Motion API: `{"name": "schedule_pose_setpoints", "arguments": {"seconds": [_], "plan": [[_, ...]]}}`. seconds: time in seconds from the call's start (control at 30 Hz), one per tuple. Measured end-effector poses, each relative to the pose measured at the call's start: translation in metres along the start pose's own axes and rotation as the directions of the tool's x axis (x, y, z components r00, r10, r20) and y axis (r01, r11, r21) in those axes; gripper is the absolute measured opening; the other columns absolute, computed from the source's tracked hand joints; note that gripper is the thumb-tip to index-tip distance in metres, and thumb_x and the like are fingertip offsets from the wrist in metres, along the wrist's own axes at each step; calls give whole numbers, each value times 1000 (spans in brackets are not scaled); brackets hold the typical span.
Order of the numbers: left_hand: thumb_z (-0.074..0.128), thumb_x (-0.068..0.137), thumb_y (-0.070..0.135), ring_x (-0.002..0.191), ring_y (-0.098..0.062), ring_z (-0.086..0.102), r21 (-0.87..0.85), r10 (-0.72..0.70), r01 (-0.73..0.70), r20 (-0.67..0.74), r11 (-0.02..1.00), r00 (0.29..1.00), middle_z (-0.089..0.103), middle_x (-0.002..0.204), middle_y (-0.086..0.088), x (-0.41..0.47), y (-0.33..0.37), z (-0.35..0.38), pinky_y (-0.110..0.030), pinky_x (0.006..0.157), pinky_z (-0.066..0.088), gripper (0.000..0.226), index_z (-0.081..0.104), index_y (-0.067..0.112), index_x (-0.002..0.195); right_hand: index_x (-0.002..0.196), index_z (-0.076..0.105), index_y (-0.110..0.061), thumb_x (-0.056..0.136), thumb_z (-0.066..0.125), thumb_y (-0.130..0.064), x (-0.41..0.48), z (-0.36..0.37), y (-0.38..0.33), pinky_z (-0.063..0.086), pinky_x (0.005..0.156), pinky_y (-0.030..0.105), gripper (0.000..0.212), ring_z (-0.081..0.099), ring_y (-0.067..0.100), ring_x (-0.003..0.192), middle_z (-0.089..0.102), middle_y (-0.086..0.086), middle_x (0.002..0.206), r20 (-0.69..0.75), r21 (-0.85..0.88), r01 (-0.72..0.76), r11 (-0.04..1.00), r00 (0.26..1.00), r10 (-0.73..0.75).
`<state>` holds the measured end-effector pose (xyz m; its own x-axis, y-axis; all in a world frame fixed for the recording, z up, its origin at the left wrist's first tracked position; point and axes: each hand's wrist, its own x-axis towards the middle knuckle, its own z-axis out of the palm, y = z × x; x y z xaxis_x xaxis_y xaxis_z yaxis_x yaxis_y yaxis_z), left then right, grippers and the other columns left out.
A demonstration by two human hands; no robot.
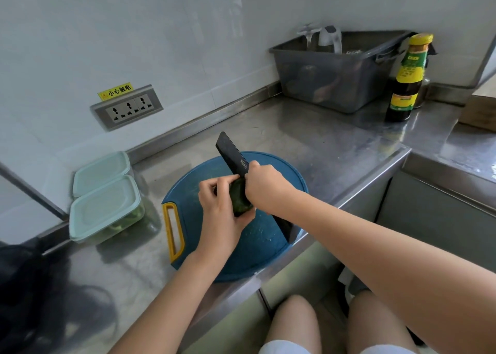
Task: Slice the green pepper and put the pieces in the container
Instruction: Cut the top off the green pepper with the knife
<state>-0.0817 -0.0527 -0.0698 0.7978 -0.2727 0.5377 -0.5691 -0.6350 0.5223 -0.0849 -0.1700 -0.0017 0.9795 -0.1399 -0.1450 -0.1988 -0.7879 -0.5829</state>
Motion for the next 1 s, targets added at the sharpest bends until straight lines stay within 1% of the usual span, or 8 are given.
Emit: {"name": "schedule_pose_setpoints", "arguments": {"seconds": [0.2, 0.5, 0.63, 0.73, 0.8, 0.83, 0.9, 1.0], "plan": [[81, 65, 10, 110, -28, 40, 30, -13, 14, -20, 999, 1000, 32, 116, -8, -1, 3, 2, -33, 85, 48, 64, 48, 11, 121, 117, 42, -3, 93, 42, -8, 2, -5, -6, 35, 43, 28, 24, 42, 21, 54, 37, 8, 71, 45, -50, -19, 999, 999, 21], [83, 63, 9, 108, -27, 40, 61, -27, 30, -48, 998, 998, 31, 116, -6, -3, 4, 4, -41, 84, 51, 67, 46, 12, 119, 112, 43, -4, 90, 42, -5, 2, -2, -6, 38, 51, 31, 22, 46, 20, 63, 39, 5, 72, 14, -34, -2, 999, 1000, 3], [84, 60, 8, 107, -25, 39, 59, 45, -42, -49, 997, 998, 31, 113, -3, -2, 5, 3, -39, 86, 48, 71, 46, 16, 120, 110, 45, -4, 91, 40, -4, 1, 0, 11, 38, 60, 34, 20, 47, 26, 75, 43, 6, 78, -9, -48, -8, 999, 1000, 8], [85, 62, 12, 108, -24, 43, -33, 7, -9, -81, 999, 997, 27, 111, 5, -2, 1, 2, -33, 92, 44, 70, 45, 20, 120, 95, 45, -7, 96, 34, -10, 1, 3, 36, 41, 58, 31, 11, 48, 25, 67, 45, 6, 74, -6, 75, 2, 997, 1000, -2], [84, 64, 12, 108, -18, 44, -92, -16, 9, -80, 996, 997, 29, 112, 4, -3, 0, 1, -18, 95, 38, 67, 47, 21, 119, 75, 40, -12, 98, 30, -13, 6, 0, 45, 41, 48, 28, 25, 48, 20, 53, 46, 7, 66, 28, 173, -38, 984, 999, 34], [83, 65, 13, 107, -12, 44, -126, -29, 19, -73, 992, 997, 31, 113, 5, -4, 1, -2, -10, 93, 35, 65, 47, 24, 117, 72, 38, -13, 98, 30, -15, 9, -3, 48, 42, 44, 27, 27, 47, 19, 49, 48, 9, 65, 67, 259, -87, 962, 995, 72], [84, 64, 16, 104, 2, 44, -192, -49, 39, -47, 981, 998, 36, 114, 4, -3, 0, -10, -1, 89, 31, 64, 45, 33, 112, 78, 40, -12, 97, 31, -16, 13, -11, 50, 40, 39, 24, 22, 44, 19, 44, 47, 10, 66, 141, 409, -161, 898, 984, 113], [77, 63, 38, 111, -1, 48, -277, -58, 64, 32, 959, 998, 47, 117, 2, -2, -10, -24, -9, 92, 37, 58, 45, 40, 112, 91, 43, -7, 97, 33, -16, 16, -22, 52, 38, 37, 21, 14, 39, 17, 42, 43, 9, 66, 150, 484, -147, 863, 985, 83]]}}
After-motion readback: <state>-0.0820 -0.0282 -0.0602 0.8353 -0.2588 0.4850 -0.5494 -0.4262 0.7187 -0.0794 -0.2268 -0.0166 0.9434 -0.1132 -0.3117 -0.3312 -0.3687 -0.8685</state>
